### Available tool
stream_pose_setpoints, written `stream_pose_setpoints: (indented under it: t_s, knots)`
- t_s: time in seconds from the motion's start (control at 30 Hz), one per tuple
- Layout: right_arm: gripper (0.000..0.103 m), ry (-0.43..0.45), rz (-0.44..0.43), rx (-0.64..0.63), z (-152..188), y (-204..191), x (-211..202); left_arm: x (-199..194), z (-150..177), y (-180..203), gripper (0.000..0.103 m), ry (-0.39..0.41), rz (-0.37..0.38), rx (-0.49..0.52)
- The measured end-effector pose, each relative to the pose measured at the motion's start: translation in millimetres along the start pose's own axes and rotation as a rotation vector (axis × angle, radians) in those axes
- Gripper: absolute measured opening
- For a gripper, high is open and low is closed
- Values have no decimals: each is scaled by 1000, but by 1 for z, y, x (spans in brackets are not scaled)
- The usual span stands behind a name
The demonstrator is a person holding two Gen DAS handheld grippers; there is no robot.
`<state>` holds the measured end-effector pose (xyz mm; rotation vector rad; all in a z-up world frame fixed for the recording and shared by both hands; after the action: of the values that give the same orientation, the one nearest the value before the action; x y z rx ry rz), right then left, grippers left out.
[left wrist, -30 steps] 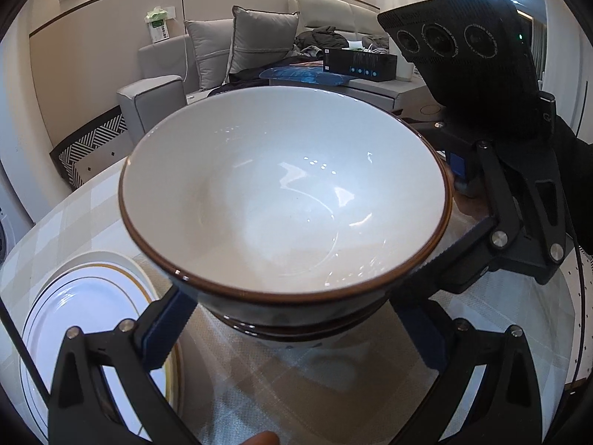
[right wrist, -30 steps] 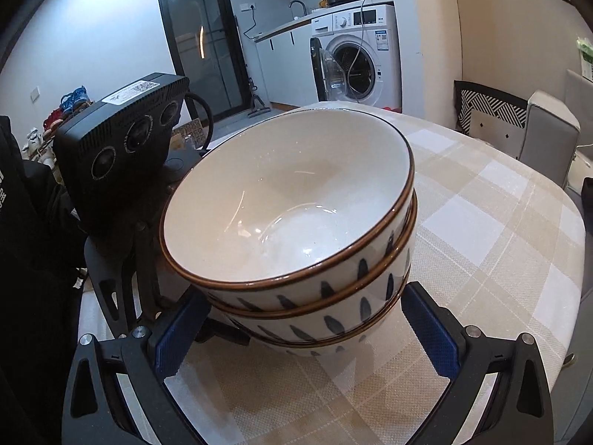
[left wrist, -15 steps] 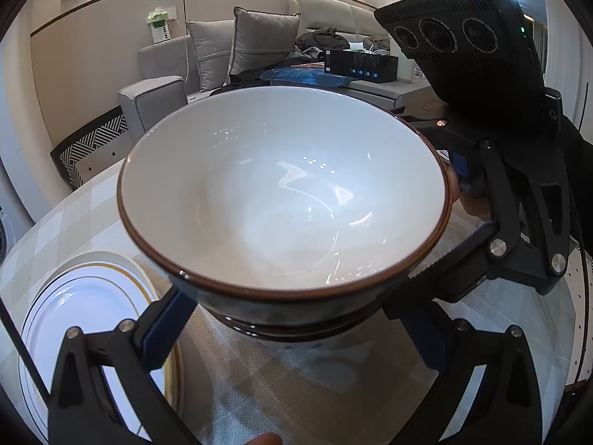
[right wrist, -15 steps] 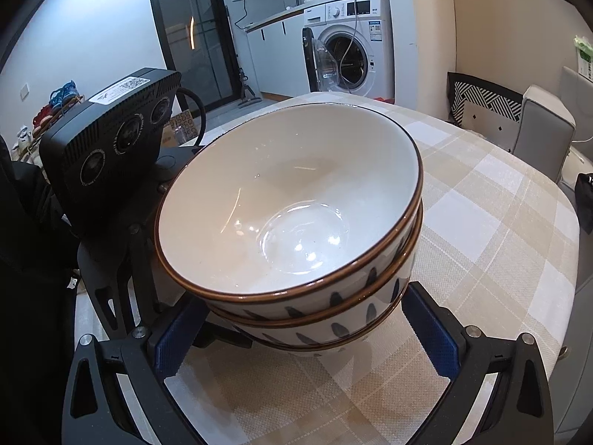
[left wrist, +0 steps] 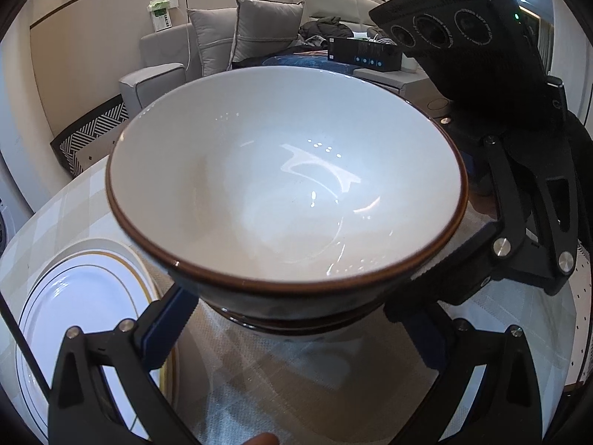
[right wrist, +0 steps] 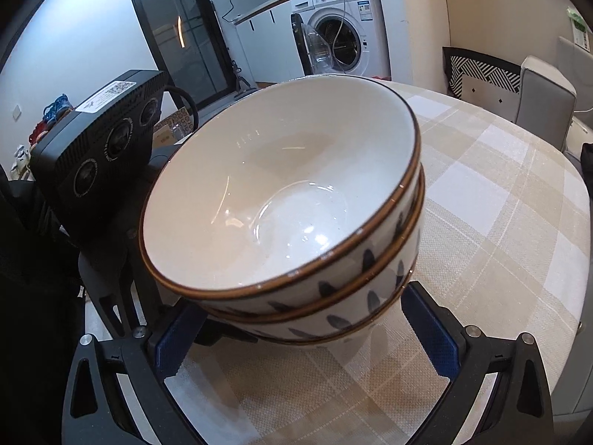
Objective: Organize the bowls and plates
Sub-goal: 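Carry the bowl stack with both grippers over the white plate stack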
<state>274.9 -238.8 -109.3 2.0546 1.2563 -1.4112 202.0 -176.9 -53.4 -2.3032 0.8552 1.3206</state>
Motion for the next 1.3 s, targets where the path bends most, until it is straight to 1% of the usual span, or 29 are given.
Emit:
stream_pose_setpoints:
  t_s: [0.17, 0.8, 1.17, 1.3]
  knots:
    - [103, -2, -4, 1, -1, 1, 0, 0, 0, 2, 103, 8, -19, 2]
    - [103, 53, 30, 12, 13, -15, -3, -3, 2, 5, 103, 23, -57, 35]
    - [103, 83, 51, 3, 12, -28, -16, -19, 2, 1, 103, 61, -78, 41]
    - [103, 87, 65, -7, 6, -34, -21, -27, 6, 1, 103, 74, -89, 44]
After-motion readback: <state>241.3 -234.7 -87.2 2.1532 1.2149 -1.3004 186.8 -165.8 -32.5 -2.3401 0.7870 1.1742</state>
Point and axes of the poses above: each gripper's, at about its wrist camera, not at the fingertips, and x roughly the way its jaws point, y to its right, z to its underside, the point moved 4 cm from there along x, roughly the way its jaws point, and after that the axes turned 15 degrees about -y, right-handed, at the moved point
